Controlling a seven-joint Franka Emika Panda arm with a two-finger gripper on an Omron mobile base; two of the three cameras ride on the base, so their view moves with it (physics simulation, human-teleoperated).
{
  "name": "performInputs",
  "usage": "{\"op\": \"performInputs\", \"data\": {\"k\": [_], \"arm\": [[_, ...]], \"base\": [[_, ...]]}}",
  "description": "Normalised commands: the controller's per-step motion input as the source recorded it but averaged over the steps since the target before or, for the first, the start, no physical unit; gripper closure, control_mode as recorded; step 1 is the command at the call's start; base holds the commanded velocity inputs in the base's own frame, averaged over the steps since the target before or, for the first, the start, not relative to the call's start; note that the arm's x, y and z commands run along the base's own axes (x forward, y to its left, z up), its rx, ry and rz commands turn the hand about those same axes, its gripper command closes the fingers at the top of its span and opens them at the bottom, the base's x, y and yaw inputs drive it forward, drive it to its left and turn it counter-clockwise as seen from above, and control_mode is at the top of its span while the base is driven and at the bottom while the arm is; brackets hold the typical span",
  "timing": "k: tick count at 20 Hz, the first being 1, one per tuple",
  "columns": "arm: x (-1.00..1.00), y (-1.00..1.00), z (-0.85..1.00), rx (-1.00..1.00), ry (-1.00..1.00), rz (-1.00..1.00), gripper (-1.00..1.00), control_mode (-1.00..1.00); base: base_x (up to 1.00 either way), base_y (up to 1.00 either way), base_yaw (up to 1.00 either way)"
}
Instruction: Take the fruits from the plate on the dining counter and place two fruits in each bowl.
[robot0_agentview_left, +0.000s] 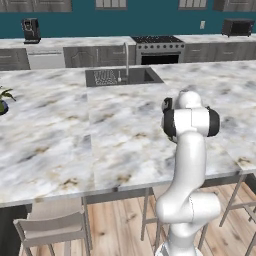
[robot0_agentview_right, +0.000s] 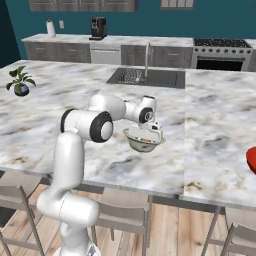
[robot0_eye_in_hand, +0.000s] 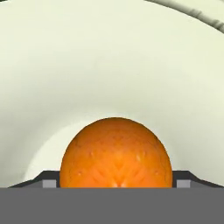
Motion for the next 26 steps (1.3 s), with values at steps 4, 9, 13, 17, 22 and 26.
{"op": "performInputs", "data": {"k": [4, 9, 13, 17, 22, 26], "arm": [[0.00, 0.01, -0.08, 0.00, -0.04, 0.00, 1.00, -1.00], [-0.02, 0.00, 0.04, 0.00, -0.01, 0.00, -1.00, -1.00], [-0.08, 0.00, 0.48, 0.00, -0.01, 0.00, -1.00, -1.00], [-0.14, 0.00, 0.66, 0.00, 0.00, 0.00, -1.00, -1.00], [-0.06, 0.12, 0.33, 0.00, 0.00, 0.00, -1.00, -1.00], [-0.49, 0.22, 0.68, 0.00, 0.00, 0.00, -1.00, -1.00]], "base": [[0.00, 0.00, 0.00], [0.00, 0.00, 0.00], [0.00, 0.00, 0.00], [0.00, 0.00, 0.00], [0.00, 0.00, 0.00], [0.00, 0.00, 0.00]]}}
